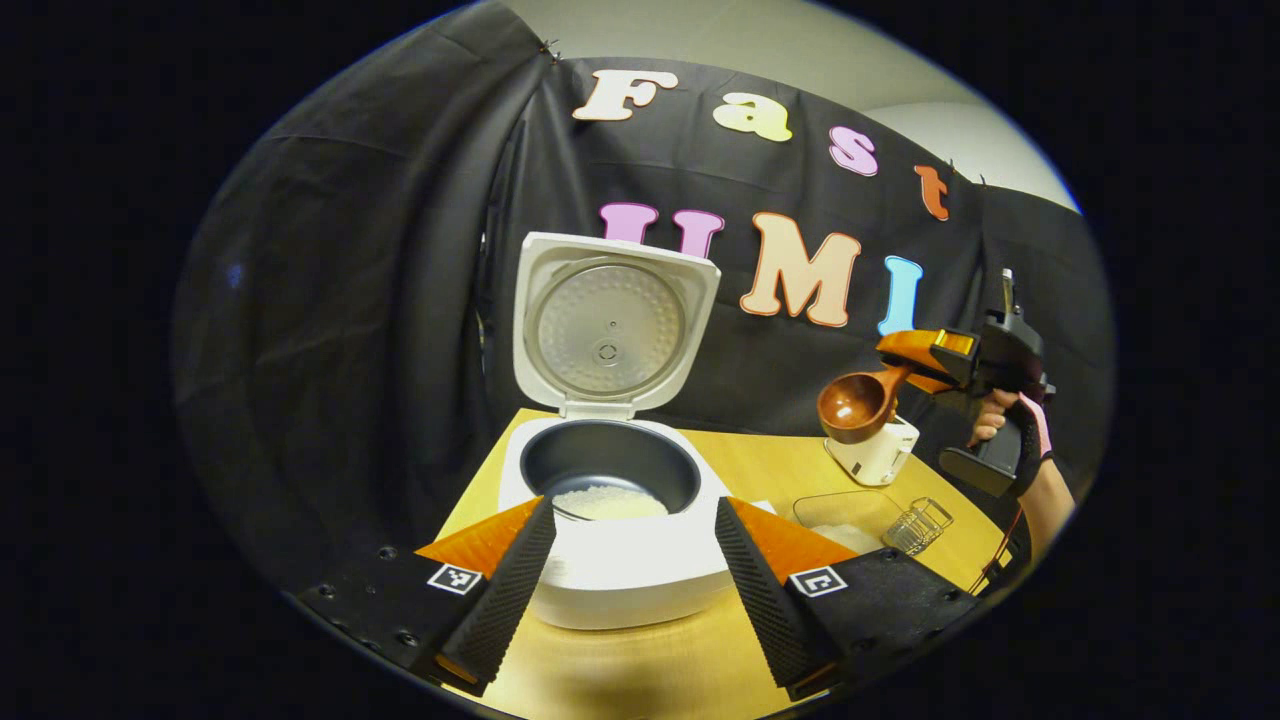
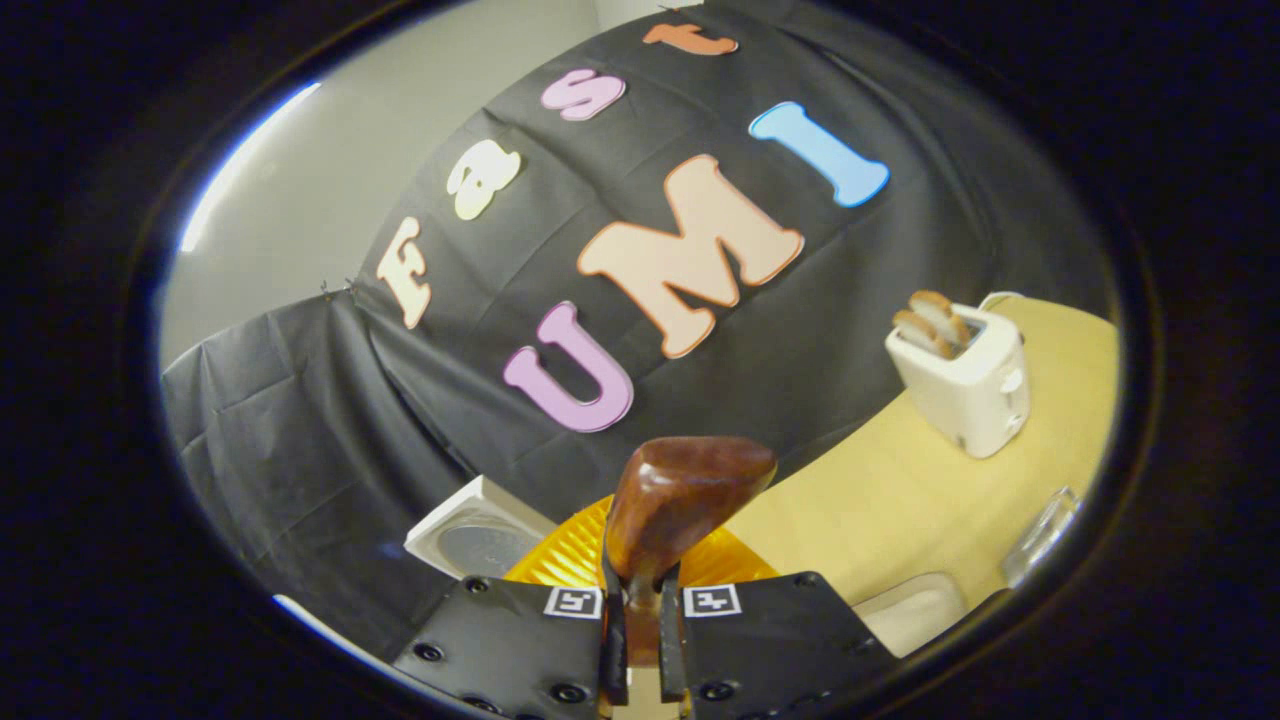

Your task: Close the left gripper, press the button to open the rice cooker; take a wooden spoon from the chopstick holder with the right hand, scoop a spoonful of rice and pour it into the rice cooker, then put the wooden spoon back into the chopstick holder.

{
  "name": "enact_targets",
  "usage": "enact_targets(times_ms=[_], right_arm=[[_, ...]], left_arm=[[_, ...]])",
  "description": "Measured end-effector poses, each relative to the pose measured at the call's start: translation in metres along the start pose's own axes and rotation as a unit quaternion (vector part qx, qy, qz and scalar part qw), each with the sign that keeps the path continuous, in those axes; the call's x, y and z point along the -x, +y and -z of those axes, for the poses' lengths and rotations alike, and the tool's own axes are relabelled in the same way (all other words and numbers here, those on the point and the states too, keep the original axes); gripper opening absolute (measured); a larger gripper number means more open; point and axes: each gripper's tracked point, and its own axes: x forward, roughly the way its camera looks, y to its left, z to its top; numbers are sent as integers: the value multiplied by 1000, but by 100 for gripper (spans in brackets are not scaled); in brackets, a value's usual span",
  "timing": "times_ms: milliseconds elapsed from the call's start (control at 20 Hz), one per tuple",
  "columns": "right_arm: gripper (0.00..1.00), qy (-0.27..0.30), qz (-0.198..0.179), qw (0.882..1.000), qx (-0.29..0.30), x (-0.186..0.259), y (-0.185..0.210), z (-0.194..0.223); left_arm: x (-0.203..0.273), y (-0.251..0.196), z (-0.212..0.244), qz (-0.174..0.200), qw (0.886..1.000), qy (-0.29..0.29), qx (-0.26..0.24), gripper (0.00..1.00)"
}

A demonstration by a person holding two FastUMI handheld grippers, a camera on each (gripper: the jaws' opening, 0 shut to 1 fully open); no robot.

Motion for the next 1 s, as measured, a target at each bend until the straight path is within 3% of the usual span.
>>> enact_targets(times_ms=[300, 600, 650, 800, 1000], right_arm=[[14, -17, 78, 996, 42, 56, -108, -60], [14, -5, 145, 982, 119, 82, -197, -81], [17, 3, 154, 979, 132, 82, -210, -80], [14, 27, 162, 973, 165, 85, -234, -71], [16, 53, 163, 961, 218, 80, -252, -56]], left_arm=[[-13, -35, -2, 9, 1000, 1, -4, 95], [-20, -71, -1, 5, 1000, 0, -5, 95], [-21, -76, 0, 3, 1000, 0, -6, 95], [-21, -92, -1, -1, 1000, -4, -4, 95], [-18, -104, -1, -12, 1000, -7, -12, 95]])
